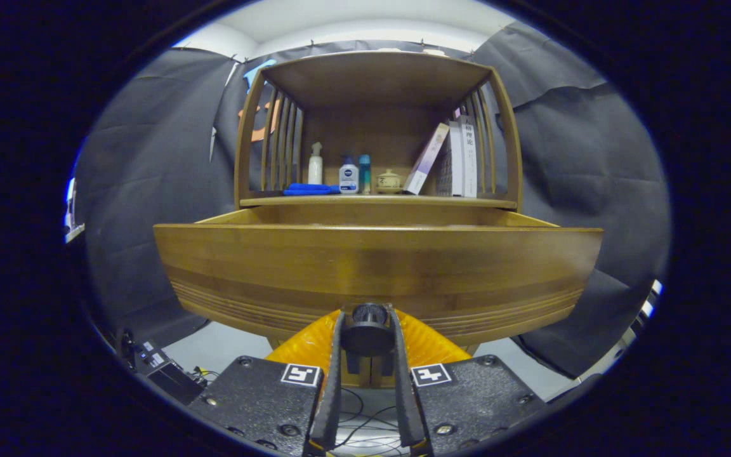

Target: Pull open the drawer, take out the items inside it, and place them on the countertop above the cabinet.

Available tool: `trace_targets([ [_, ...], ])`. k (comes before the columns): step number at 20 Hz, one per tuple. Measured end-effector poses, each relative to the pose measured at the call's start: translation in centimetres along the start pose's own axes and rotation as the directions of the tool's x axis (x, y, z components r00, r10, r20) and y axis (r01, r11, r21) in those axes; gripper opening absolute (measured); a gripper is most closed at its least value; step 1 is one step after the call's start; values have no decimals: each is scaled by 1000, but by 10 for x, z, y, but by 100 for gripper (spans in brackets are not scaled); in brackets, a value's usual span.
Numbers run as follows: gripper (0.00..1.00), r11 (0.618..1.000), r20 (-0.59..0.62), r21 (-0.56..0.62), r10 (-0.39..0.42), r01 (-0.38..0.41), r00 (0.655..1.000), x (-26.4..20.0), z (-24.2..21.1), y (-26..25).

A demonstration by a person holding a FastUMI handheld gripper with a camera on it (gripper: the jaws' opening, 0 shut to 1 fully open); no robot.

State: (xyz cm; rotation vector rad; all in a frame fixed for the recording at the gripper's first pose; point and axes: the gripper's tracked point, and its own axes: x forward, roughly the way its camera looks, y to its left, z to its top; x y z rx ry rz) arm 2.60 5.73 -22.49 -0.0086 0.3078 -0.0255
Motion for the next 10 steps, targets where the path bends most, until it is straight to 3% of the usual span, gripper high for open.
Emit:
trace_targets([
  [8, 39, 1000, -22, 17, 3, -3, 1000, -7, -3, 0],
  [10, 60, 998, 15, 67, -10, 9, 1000, -12, 11, -4],
])
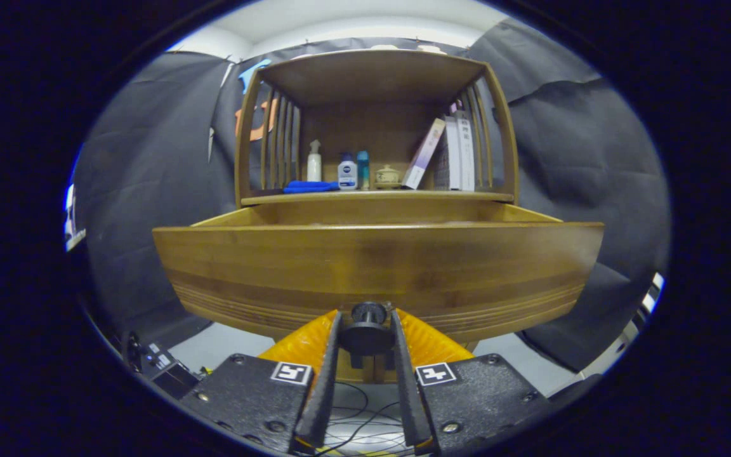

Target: Pull open the drawer, take out the items inside it, and place them on the countertop above the cabinet.

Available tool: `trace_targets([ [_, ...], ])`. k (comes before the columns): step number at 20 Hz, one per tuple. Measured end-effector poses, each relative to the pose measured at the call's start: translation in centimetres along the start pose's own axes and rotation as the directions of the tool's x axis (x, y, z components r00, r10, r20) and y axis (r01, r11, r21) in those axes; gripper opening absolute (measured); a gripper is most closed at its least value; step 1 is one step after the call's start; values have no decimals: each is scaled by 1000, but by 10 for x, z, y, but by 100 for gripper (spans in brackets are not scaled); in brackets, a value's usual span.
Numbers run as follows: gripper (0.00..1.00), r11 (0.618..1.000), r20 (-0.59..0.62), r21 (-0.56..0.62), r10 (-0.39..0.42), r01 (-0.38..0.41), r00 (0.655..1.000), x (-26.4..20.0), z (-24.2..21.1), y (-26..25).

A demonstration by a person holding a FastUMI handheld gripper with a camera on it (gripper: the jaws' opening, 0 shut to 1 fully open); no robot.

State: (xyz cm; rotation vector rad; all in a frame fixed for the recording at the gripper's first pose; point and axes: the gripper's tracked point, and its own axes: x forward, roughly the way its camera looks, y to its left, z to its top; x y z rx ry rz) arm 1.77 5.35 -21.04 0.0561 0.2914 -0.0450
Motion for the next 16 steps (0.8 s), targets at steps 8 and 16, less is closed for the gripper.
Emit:
trace_targets([
  [8, 100, 1000, 175, 1, 24, -25, 984, -16, 122, -3],
  [16, 100, 1000, 199, 19, -10, 6, 980, 38, 246, -18],
])
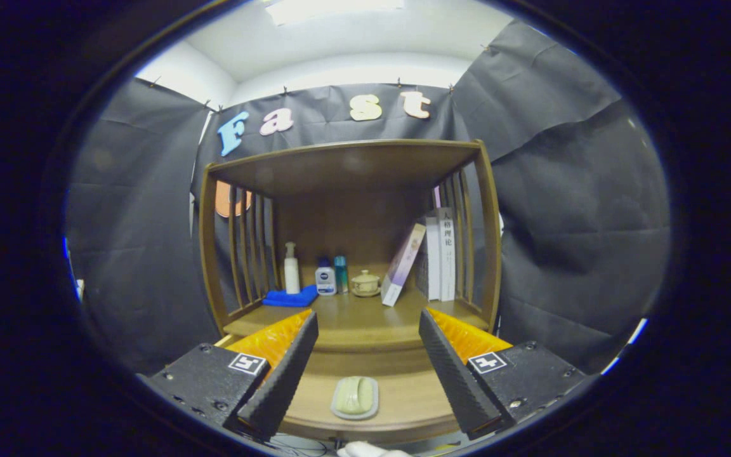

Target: Pull open the drawer, take out the items inside it, and place them on the countertop above the cabinet.

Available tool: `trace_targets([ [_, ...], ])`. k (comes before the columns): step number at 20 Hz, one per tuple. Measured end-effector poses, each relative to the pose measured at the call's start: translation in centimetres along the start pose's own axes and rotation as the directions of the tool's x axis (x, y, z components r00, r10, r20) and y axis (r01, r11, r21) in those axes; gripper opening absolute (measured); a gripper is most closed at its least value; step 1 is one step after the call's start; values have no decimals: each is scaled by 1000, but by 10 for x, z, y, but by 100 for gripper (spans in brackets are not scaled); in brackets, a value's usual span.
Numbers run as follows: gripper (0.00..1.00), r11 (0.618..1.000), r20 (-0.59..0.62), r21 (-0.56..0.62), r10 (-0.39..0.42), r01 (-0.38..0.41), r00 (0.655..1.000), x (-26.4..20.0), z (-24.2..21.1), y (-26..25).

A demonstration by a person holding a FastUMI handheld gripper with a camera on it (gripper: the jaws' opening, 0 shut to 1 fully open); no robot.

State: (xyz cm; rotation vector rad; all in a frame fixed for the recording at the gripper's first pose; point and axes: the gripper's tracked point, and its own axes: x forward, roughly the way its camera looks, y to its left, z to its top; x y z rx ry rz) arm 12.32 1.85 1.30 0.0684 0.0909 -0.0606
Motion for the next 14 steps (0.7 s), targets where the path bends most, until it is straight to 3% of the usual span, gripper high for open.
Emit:
trace_targets([
  [4, 100, 999, -130, -24, 18, -21, 991, 45, 10, 10],
  [6, 100, 998, -248, -31, 40, -49, 968, 59, 0, 18],
  [8, 100, 997, -363, -42, 43, -62, 931, 76, -24, 24],
  [11, 100, 993, -470, -116, -23, -36, 883, 87, -57, 16],
  [14, 97, 995, -609, -82, -9, -51, 793, 83, -95, 21],
])
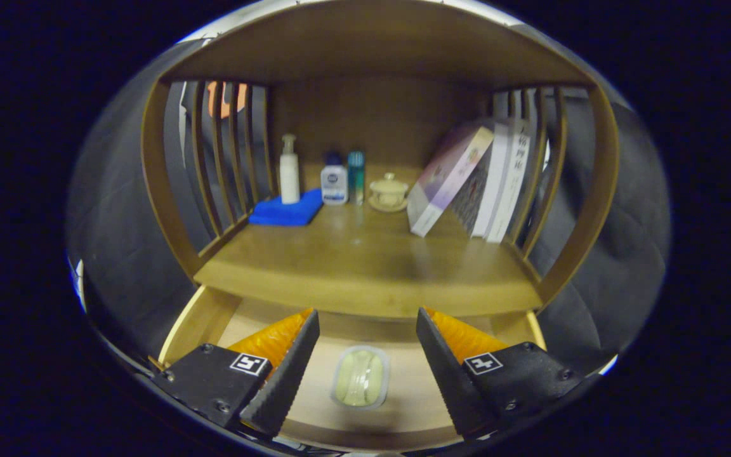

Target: Pull open the drawer, take out the items inside it, and place them on the countertop above the cabinet.

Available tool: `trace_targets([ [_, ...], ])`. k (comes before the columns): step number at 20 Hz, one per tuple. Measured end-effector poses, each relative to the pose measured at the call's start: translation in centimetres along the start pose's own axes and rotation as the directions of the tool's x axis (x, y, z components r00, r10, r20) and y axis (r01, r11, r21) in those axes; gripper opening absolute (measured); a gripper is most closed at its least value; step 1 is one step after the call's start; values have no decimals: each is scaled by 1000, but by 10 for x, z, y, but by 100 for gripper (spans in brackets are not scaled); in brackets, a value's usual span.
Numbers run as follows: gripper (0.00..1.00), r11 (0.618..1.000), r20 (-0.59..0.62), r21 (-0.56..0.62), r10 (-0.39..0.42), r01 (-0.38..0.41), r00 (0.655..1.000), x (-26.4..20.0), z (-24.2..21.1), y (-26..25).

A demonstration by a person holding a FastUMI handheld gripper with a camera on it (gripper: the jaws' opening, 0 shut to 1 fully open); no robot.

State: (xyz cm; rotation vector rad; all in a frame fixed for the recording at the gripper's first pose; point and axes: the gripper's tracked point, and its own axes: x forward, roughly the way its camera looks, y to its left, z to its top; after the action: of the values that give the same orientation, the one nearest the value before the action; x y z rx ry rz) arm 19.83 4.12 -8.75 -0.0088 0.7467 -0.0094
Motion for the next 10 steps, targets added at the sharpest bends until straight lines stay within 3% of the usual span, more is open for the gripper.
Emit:
trace_targets([
  [8, 70, 1000, -309, 4, 0, 2, 951, 50, -69, 8],
  [10, 58, 1000, -360, 23, -2, 11, 933, 57, -79, 10],
])
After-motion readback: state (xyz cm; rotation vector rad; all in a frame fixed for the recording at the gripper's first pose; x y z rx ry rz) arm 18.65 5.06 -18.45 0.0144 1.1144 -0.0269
